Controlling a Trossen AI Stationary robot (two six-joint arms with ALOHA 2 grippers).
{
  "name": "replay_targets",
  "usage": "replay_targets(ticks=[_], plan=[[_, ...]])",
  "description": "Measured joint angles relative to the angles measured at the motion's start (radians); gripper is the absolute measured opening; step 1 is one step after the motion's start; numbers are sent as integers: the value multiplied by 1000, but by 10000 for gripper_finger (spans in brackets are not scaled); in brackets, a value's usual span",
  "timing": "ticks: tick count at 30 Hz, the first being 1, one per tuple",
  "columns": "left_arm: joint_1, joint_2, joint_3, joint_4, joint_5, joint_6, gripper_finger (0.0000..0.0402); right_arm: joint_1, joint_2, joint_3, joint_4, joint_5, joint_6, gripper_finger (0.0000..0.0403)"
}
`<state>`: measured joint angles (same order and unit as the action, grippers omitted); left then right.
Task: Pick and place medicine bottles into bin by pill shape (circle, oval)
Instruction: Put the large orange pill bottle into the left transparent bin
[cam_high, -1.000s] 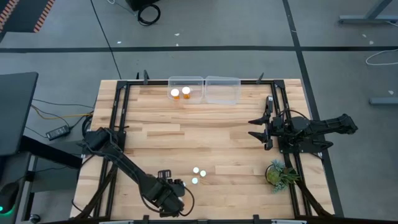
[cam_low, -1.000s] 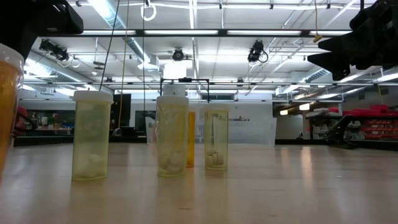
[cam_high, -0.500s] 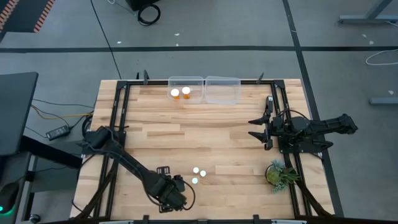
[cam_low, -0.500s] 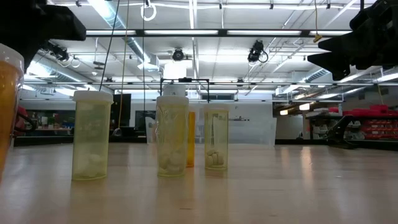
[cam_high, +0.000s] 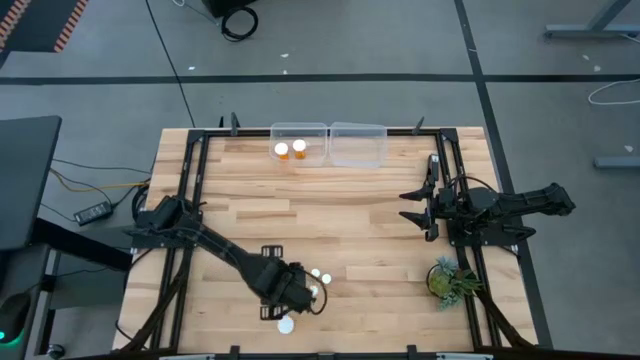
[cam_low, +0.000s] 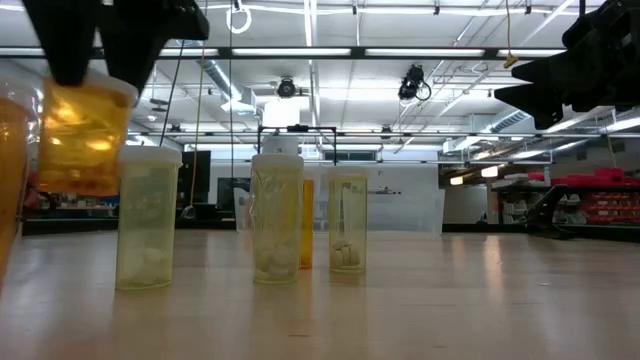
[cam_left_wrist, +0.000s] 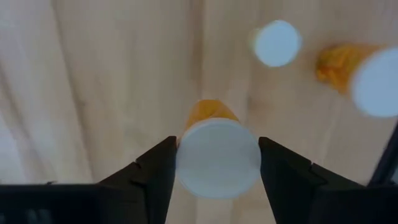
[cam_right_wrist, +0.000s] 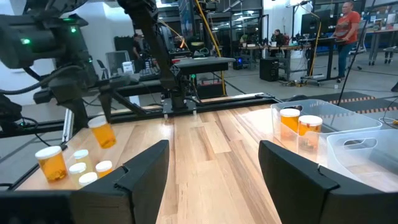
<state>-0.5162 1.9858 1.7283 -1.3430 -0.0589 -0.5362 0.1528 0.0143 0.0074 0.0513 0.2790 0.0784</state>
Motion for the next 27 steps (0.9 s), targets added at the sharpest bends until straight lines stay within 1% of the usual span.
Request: replay_targets(ticks=[3, 10, 15, 22, 27], plan=[[38, 0, 1, -28, 0, 57, 212, 0, 0, 0, 0, 0, 0, 255], [127, 0, 1, -49, 0, 180, 203, 0, 0, 0, 0, 0, 0, 255], [184, 0, 1, -51, 0, 258, 210, 0, 0, 0, 0, 0, 0, 255], [261, 0, 1, -50, 0, 344, 203, 0, 0, 0, 0, 0, 0, 255], [313, 0, 1, -48, -3, 400, 210, 0, 0, 0, 0, 0, 0, 255]])
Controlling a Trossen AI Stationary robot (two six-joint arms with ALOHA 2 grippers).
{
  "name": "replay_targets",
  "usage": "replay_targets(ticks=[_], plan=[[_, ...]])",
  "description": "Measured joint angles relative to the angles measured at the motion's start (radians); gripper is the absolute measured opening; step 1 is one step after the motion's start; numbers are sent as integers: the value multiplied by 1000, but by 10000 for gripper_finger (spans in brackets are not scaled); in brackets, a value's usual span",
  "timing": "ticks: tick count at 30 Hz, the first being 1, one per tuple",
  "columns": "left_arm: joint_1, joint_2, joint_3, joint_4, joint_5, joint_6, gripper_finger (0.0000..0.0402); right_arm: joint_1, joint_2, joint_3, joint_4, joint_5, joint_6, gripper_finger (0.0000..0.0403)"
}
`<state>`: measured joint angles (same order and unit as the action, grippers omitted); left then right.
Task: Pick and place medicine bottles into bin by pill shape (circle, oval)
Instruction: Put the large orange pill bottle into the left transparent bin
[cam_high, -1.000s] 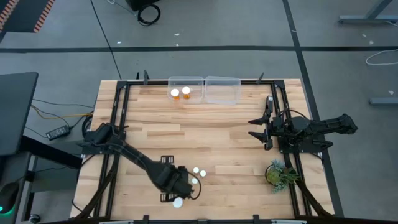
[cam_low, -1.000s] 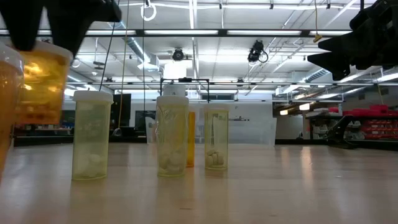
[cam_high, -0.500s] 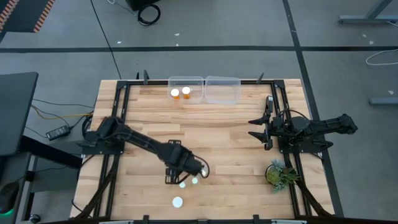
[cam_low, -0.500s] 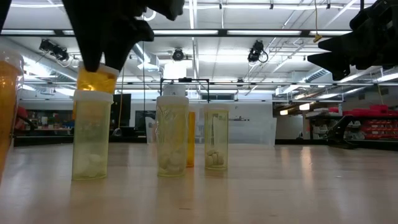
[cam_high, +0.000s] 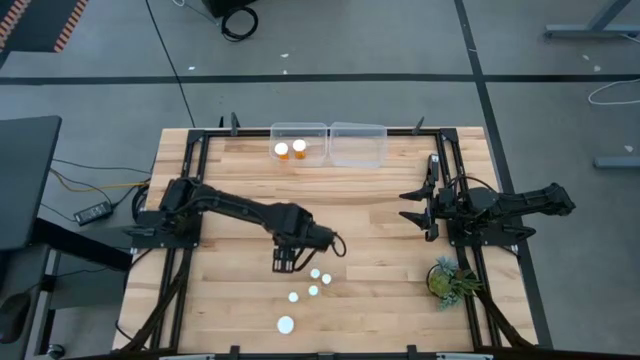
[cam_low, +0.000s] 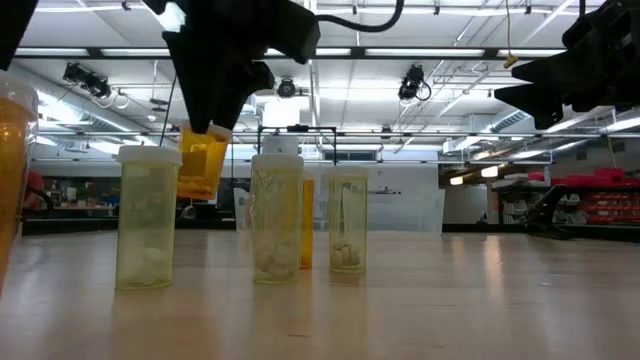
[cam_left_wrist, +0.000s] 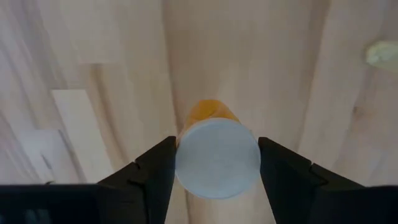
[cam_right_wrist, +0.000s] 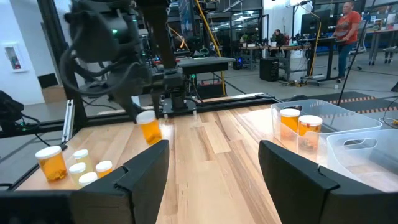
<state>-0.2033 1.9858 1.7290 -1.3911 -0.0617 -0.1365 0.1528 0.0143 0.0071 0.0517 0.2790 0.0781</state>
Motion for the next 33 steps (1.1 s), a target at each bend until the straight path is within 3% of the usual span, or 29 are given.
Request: replay_targets(ticks=[19, 33], plan=[[311, 0, 0, 155, -149, 327, 207, 0, 0, 0, 0, 0, 0, 255], [559, -1, 0, 248, -153, 437, 207, 0, 0, 0, 0, 0, 0, 255]])
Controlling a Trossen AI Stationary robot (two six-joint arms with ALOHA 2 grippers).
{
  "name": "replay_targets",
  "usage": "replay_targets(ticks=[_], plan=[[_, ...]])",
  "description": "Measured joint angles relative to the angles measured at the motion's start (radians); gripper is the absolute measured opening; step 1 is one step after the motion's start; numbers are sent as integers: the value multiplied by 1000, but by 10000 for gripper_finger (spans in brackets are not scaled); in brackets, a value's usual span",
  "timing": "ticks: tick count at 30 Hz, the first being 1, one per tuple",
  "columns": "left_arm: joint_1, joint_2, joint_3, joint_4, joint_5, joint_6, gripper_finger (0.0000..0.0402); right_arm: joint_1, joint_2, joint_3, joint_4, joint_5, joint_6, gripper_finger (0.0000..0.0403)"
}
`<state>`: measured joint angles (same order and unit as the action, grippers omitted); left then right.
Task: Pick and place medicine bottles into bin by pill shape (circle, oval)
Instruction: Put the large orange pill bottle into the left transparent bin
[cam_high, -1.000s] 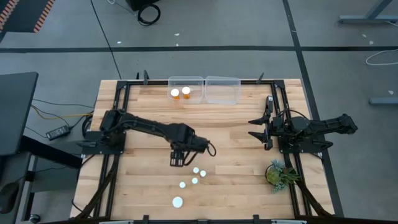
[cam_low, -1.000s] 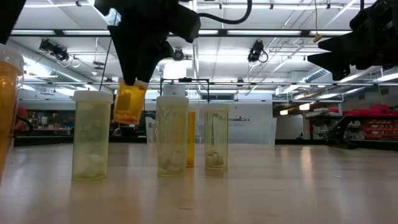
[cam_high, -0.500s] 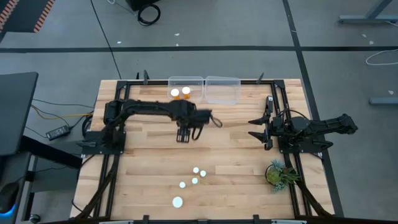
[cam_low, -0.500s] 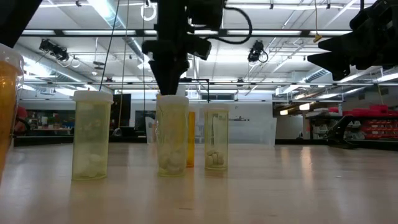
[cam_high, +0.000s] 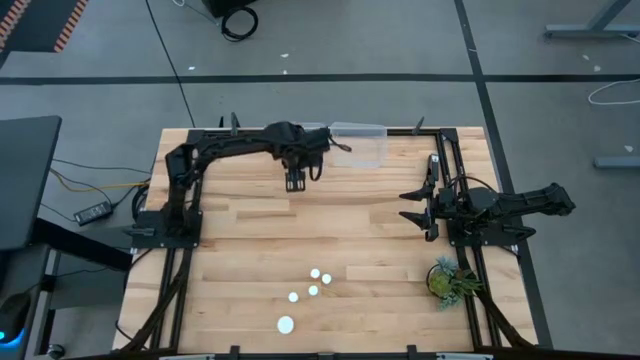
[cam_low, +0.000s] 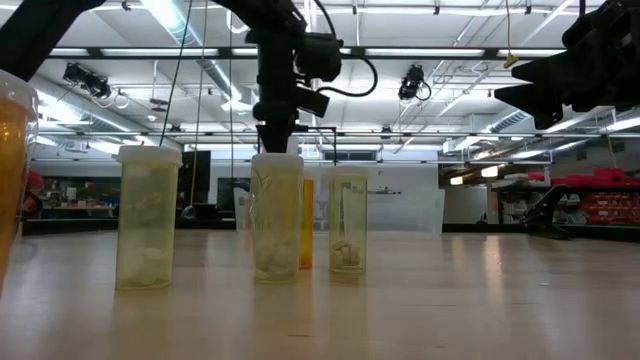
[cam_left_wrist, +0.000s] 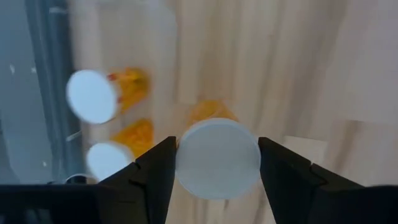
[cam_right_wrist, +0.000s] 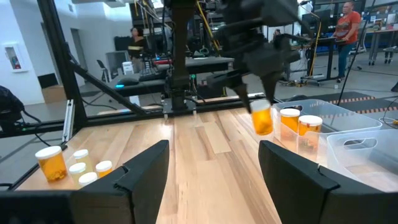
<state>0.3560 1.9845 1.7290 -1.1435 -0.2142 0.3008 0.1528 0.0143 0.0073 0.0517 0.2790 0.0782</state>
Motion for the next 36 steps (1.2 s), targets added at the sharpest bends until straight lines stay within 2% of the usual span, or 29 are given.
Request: replay_targets(ticks=[5, 11, 17, 22, 26, 36], plan=[[50, -3, 19, -8, 1, 10, 212, 0, 0, 0, 0, 0, 0, 255], [85, -3, 126, -4, 20, 25, 207, 0, 0, 0, 0, 0, 0, 255], [118, -4, 222, 97, 28, 25, 214, 0, 0, 0, 0, 0, 0, 255], [149, 3, 223, 207, 28, 25, 211, 0, 0, 0, 0, 0, 0, 255], [174, 27, 213, 233, 58, 24, 209, 0, 0, 0, 0, 0, 0, 255], [205, 48, 90, 375, 98, 20, 209, 0, 0, 0, 0, 0, 0, 255]])
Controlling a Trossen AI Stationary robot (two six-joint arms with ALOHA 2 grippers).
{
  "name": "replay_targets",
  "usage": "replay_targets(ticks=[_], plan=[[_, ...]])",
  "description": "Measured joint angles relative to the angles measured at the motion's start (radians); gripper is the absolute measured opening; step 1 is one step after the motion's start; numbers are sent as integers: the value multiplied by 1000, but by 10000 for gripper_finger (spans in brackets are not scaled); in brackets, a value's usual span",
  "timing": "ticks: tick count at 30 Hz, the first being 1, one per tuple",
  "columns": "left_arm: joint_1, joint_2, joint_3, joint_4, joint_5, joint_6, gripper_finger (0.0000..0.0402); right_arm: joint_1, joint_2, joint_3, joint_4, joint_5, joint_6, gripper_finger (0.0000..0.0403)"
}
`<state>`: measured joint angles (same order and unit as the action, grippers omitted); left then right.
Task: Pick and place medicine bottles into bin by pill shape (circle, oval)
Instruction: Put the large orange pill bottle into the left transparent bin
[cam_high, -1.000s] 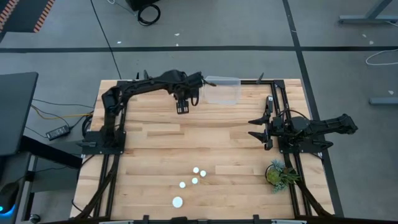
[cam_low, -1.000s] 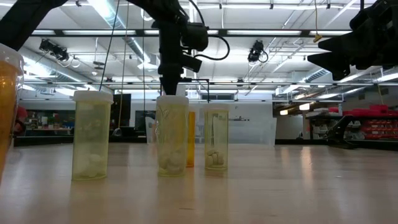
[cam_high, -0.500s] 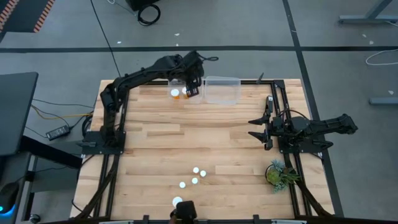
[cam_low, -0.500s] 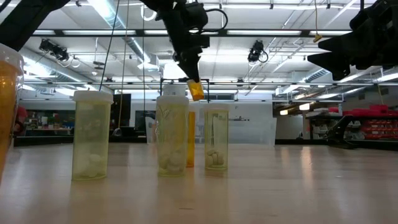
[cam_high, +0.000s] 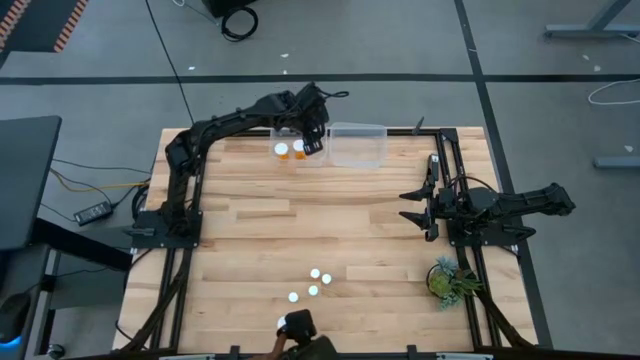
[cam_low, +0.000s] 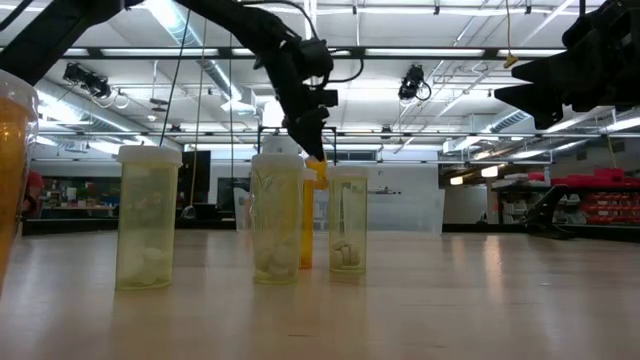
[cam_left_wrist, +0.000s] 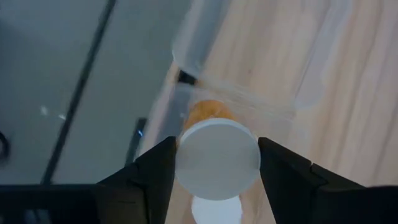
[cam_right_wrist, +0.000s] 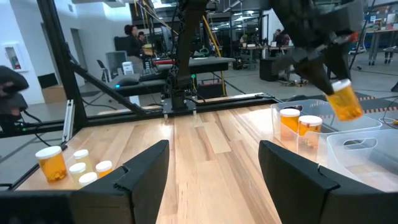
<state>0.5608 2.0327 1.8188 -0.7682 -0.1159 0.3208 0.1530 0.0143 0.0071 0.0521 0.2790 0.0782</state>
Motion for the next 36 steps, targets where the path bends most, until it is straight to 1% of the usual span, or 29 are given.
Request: replay_targets(ticks=[6, 9, 15, 20, 27, 36], plan=[[5, 0, -54, 55, 33, -21, 214, 0, 0, 0, 0, 0, 0, 255], [4, 0, -86, 117, 35, -22, 214, 0, 0, 0, 0, 0, 0, 255], [4, 0, -144, 179, 42, -22, 209, 0, 0, 0, 0, 0, 0, 255], [4, 2, -159, 176, 42, -28, 214, 0, 0, 0, 0, 0, 0, 255], [-2, 29, -159, 150, 55, -111, 210, 0, 0, 0, 0, 0, 0, 255], [-1, 36, -159, 134, 54, -135, 213, 0, 0, 0, 0, 0, 0, 255]])
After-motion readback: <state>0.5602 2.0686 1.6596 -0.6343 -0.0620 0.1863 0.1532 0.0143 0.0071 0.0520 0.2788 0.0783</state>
